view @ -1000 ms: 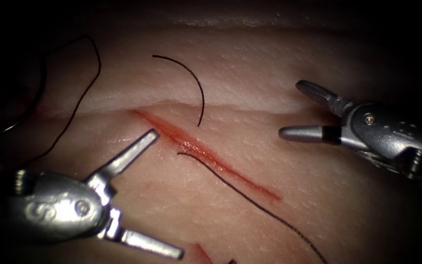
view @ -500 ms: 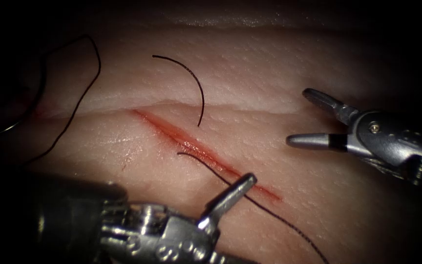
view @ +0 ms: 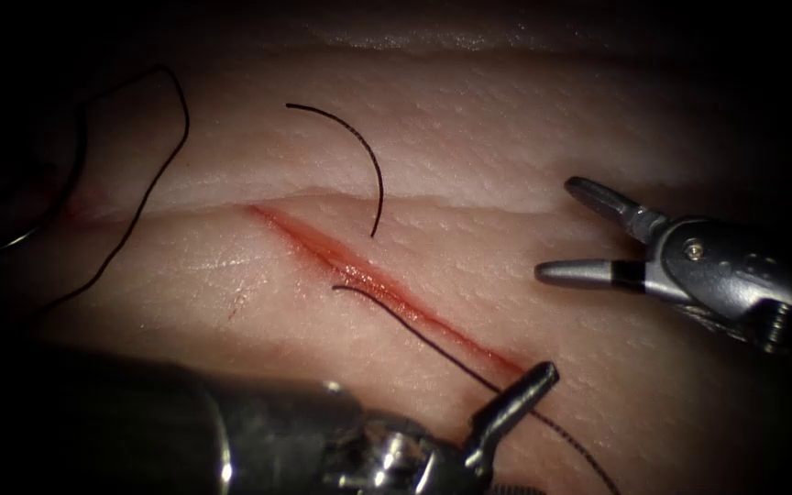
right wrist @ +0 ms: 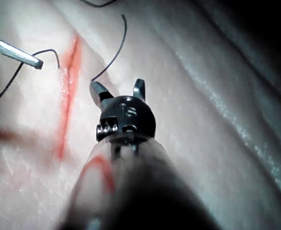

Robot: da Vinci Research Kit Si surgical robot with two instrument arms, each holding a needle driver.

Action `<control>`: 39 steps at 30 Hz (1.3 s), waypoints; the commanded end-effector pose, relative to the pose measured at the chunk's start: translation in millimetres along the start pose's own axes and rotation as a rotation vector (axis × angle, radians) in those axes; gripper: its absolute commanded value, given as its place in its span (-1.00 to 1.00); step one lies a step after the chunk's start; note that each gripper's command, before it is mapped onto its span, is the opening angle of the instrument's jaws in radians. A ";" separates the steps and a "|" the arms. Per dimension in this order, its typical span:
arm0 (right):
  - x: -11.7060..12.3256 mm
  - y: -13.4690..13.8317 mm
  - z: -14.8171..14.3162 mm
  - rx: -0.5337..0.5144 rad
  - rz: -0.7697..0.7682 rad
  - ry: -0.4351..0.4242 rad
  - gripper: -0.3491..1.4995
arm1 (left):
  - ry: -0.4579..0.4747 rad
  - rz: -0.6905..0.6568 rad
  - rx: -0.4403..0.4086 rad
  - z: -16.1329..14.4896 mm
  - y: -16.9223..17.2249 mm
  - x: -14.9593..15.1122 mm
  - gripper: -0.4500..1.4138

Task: Wound Closure

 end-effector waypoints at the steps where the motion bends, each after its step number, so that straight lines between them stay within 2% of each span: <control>1: 0.0 0.3 1.0 -0.002 0.002 0.003 0.52 | 0.009 -0.003 0.005 1.0 0.2 0.3 0.44; 9: -0.2 0.2 0.7 0.003 0.004 0.002 0.52 | 0.014 0.045 0.020 2.2 -0.1 1.4 0.39; 12: -0.2 0.1 0.5 0.005 0.010 0.002 0.52 | 0.020 0.047 0.023 2.6 -0.3 0.7 0.19; 13: -0.2 0.1 0.5 0.005 0.010 0.002 0.52 | 0.021 0.048 0.022 2.6 -0.3 0.6 0.04; 14: -0.2 0.1 0.5 0.005 0.010 0.002 0.52 | 0.029 0.049 0.020 2.5 -0.3 0.5 -0.21; 15: -0.2 0.2 0.5 0.005 0.010 0.001 0.52 | 0.040 0.049 0.017 2.4 -0.3 0.4 -0.52; 16: -0.2 0.2 0.5 0.005 0.010 0.001 0.52 | 0.076 0.052 0.006 1.6 -0.3 0.4 -1.00; 21: -0.2 0.2 0.7 0.018 0.012 0.019 0.52 | 0.155 0.050 -0.027 -2.0 -1.6 -0.2 -1.00; 26: 0.7 -0.7 1.8 0.121 -0.008 0.071 0.47 | 0.211 0.039 -0.053 -5.7 -3.7 -1.6 -1.00; 32: 3.2 -2.9 6.2 0.235 -0.155 0.173 0.51 | 0.264 0.039 -0.146 -9.3 -5.8 -3.9 -1.00; 37: 5.0 -4.3 9.3 0.299 -0.218 0.249 0.54 | 0.284 0.080 -0.219 -10.5 -6.0 -5.3 -1.00; 39: 5.6 -5.1 10.8 0.328 -0.248 0.255 0.54 | 0.291 0.107 -0.253 -10.8 -6.0 -5.8 -1.00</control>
